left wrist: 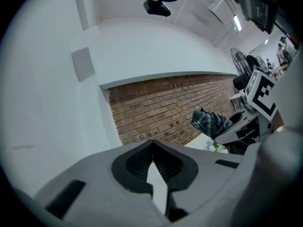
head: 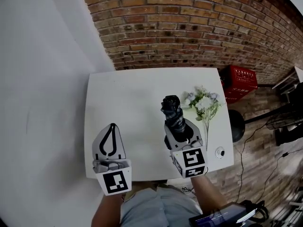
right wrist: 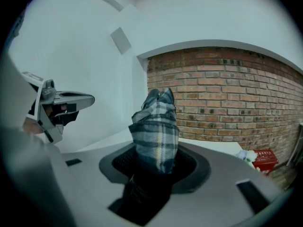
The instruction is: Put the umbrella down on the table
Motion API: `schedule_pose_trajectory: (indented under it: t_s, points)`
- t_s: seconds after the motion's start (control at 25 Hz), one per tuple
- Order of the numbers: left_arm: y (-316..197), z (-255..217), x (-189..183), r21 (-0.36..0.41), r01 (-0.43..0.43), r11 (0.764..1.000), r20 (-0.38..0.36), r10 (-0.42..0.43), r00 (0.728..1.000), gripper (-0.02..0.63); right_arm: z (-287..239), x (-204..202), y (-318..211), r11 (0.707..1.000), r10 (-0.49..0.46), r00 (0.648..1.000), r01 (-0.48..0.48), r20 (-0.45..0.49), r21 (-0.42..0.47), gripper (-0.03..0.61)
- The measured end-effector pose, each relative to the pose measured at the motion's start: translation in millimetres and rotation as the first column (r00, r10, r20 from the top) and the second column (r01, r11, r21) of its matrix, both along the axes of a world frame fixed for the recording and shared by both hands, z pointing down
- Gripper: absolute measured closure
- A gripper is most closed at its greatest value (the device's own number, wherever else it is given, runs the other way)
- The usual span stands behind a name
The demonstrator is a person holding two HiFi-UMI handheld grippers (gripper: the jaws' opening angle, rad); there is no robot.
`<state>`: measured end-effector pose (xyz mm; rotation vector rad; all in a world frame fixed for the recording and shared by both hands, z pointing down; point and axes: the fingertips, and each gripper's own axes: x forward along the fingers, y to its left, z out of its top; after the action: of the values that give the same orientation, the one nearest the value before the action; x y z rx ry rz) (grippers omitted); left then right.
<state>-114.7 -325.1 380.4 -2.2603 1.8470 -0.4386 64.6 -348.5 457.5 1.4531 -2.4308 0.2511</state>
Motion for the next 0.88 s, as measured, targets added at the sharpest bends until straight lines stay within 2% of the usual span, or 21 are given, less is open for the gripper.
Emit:
schedule_pose_trajectory:
  t_s: [0.4,0.88]
  points:
    - [-18.2,28.4,-13.8,-0.072,0.006,0.997,-0.007,-0.006,1.0,0.606,46.3,-9.7,-10.7,0.996,0.011,1.0,-0.013,-0.023,-0.084,0.391]
    - [-38.2,58.4,-31.0,-0.125,-0.005,0.992,-0.009,0.004,1.0,0.606,92.0,-24.3,-17.9,0.988,0.011,0.998,-0.02,-0.059,-0.155,0.391]
